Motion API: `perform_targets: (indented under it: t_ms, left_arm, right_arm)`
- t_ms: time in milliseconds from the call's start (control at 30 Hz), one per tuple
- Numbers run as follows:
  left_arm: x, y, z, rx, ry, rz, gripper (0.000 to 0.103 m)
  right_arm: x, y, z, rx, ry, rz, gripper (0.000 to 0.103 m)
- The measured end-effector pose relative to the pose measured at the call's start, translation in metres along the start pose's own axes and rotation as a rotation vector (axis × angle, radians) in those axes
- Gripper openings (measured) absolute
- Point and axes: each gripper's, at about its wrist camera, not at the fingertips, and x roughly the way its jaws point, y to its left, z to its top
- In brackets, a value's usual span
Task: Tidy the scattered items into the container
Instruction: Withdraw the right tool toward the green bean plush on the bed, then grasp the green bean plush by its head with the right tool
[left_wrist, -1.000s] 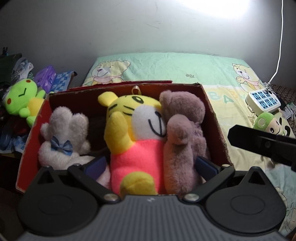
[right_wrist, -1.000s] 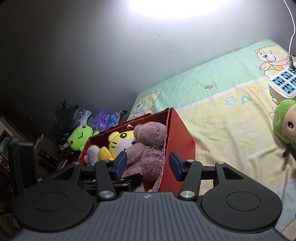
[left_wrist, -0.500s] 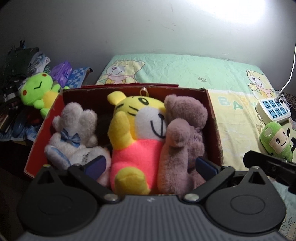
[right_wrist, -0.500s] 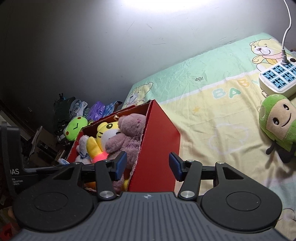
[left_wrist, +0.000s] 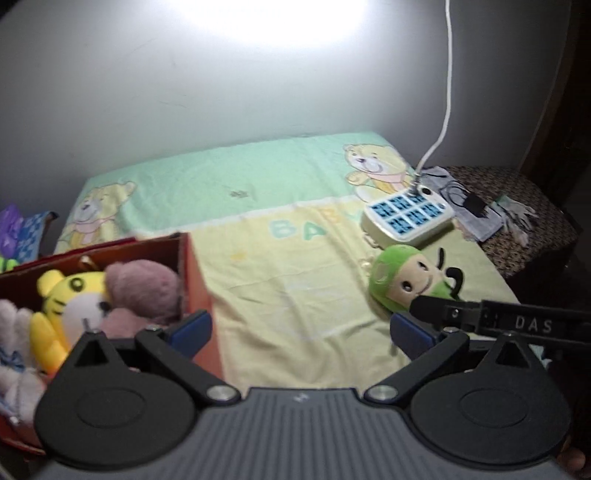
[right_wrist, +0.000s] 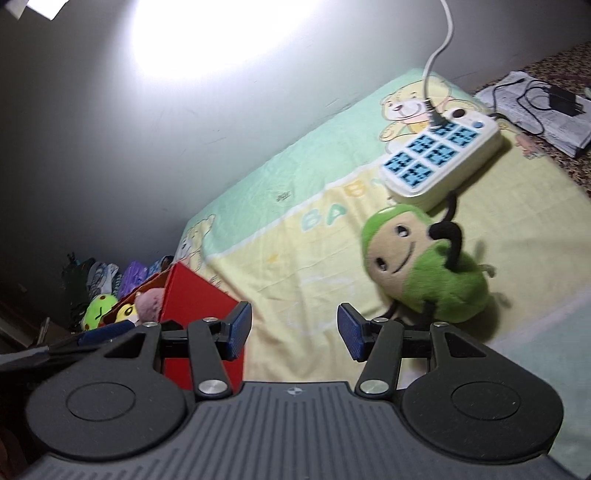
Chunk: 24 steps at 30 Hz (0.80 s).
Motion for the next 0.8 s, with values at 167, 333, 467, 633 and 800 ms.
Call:
perform_targets:
  t_ms: [167,333,467,633,800]
  left_arm:
    - [0.058,-0.030,-0.008,-0.010,0.134,-0.146,0.103]
    - [0.109,-0.045,-0.016,-0.112,0.265,-0.253,0.102]
    - [0.124,-0.052,-0.014,-0.116,0.280,-0.249,0.102]
    - [0.141,-0.052,-0.011,-0.126,0.305,-0.243,0.102]
    - [0.161,-0.052,-0.004,-0.135,0.304,-0.223,0.102]
  right_arm:
    - [-0.019,-0.046,0.015,0.065,-0.067,-0.095,0.061]
    - [-0.009,-0.077,0.029,0.098,-0.037,-0.122,0.065]
    - [0.007,-0.084,0.038,0.084,-0.015,-0.109,0.065]
    - [0.028,-0.085,0.046,0.043,0.039,-0.070,0.065]
    - [0.050,-0.089,0.050,0.037,0.095,-0.046,0.065]
